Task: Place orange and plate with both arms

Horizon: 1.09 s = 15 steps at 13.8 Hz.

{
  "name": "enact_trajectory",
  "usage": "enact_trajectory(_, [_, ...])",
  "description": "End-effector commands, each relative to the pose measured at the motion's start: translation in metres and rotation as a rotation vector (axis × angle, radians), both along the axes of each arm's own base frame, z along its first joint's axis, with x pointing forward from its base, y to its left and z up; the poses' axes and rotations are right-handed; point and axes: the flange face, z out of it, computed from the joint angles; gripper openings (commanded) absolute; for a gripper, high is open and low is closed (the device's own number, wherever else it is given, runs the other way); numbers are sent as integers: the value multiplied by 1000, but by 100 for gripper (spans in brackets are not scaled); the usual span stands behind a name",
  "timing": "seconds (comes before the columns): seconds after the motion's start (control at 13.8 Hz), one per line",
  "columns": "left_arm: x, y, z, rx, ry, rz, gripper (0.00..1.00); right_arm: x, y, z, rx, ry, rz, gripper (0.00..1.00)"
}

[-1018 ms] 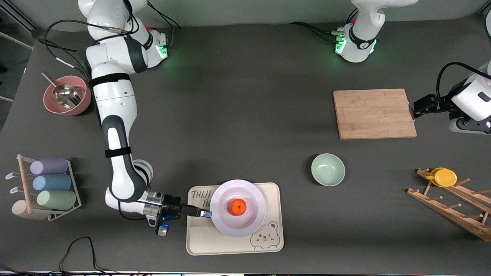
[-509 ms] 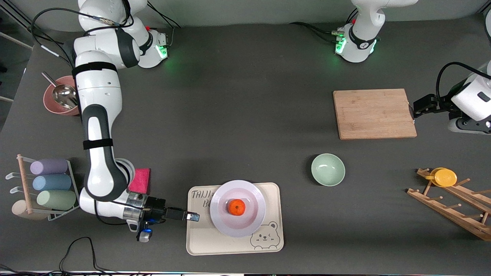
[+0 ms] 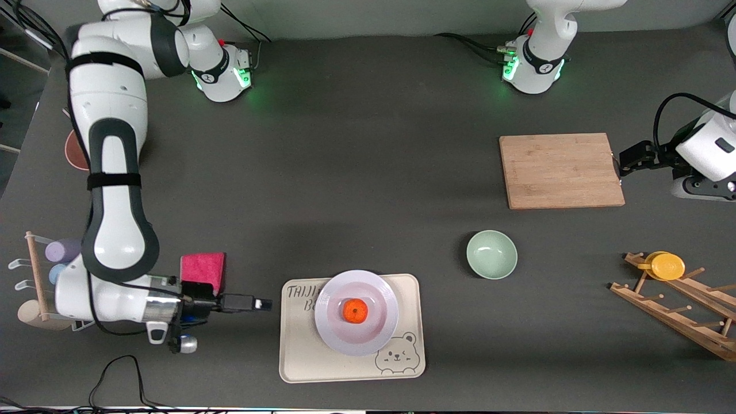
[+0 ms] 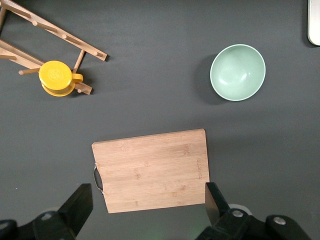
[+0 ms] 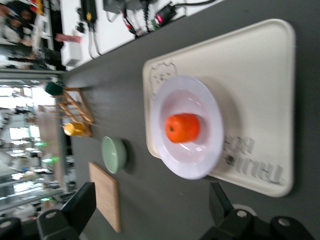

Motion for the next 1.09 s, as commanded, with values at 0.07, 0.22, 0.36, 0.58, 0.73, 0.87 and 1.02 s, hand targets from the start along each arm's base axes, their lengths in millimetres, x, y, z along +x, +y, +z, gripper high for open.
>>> enact_trajectory(0.07, [-3, -1, 5, 0, 5, -1, 100, -55, -42, 61, -269, 30, 117, 100])
enact_trajectory(0.22, [-3, -1, 5, 0, 5, -1, 100, -80, -60, 74, -398, 41, 156, 100])
enact_trajectory(0.36, [-3, -2, 4, 0, 7, -3, 100, -96, -78, 88, -506, 41, 177, 100])
enact_trajectory(0.58, [-3, -2, 4, 0, 7, -3, 100, -124, -100, 115, -665, 44, 193, 100])
enact_trajectory(0.73, [-3, -2, 4, 0, 7, -3, 100, -134, -100, 138, -712, 35, 223, 100])
enact_trajectory(0.87, [-3, -2, 4, 0, 8, -2, 100, -144, -83, 166, -768, -14, 268, 100])
enact_trajectory(1.02, [-3, -1, 4, 0, 8, -1, 100, -154, -46, 206, -920, -75, 355, 100])
